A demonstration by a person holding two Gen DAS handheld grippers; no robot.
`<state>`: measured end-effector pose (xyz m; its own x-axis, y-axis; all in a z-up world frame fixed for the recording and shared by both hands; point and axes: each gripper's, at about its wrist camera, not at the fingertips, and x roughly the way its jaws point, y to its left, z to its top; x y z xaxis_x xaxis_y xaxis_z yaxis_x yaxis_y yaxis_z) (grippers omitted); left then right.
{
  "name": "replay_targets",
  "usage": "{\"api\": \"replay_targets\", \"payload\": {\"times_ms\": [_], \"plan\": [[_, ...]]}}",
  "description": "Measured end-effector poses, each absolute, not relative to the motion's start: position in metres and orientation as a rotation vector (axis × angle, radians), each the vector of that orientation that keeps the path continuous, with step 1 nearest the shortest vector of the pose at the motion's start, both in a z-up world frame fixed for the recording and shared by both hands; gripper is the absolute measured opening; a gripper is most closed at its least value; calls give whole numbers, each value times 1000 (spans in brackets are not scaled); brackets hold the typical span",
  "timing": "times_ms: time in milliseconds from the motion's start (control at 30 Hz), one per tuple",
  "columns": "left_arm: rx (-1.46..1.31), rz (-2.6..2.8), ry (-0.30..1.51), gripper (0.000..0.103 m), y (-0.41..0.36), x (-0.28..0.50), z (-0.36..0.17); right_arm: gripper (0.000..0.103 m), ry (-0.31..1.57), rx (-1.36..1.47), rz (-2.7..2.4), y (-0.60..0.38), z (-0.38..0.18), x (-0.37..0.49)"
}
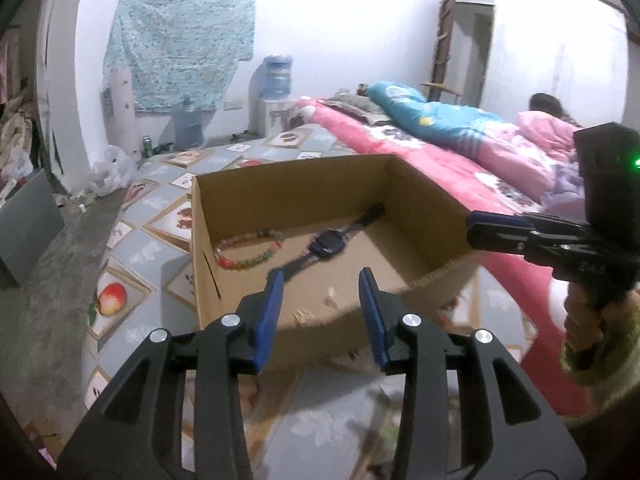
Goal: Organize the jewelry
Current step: 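Move both grippers back toward the pink bead bracelet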
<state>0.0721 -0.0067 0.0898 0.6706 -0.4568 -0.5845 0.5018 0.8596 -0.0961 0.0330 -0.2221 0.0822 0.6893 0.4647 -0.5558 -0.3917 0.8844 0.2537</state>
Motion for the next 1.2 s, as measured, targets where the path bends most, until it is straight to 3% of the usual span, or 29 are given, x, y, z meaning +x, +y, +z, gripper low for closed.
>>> {"api": "replay_targets", "payload": {"times_ms": [233,633,967,1200], "plan": [[60,-618,689,37,-7,40,71,28,806,166,473,-222,38,16],[190,-599,794,37,-45,54,14,28,934,210,454,-206,-9,18],[281,-606,861,19,-73,77,-22,28,970,236,436,-206,-24,28],[325,-606,879,19,-83,86,-35,28,980,245,436,-205,-27,36]]}}
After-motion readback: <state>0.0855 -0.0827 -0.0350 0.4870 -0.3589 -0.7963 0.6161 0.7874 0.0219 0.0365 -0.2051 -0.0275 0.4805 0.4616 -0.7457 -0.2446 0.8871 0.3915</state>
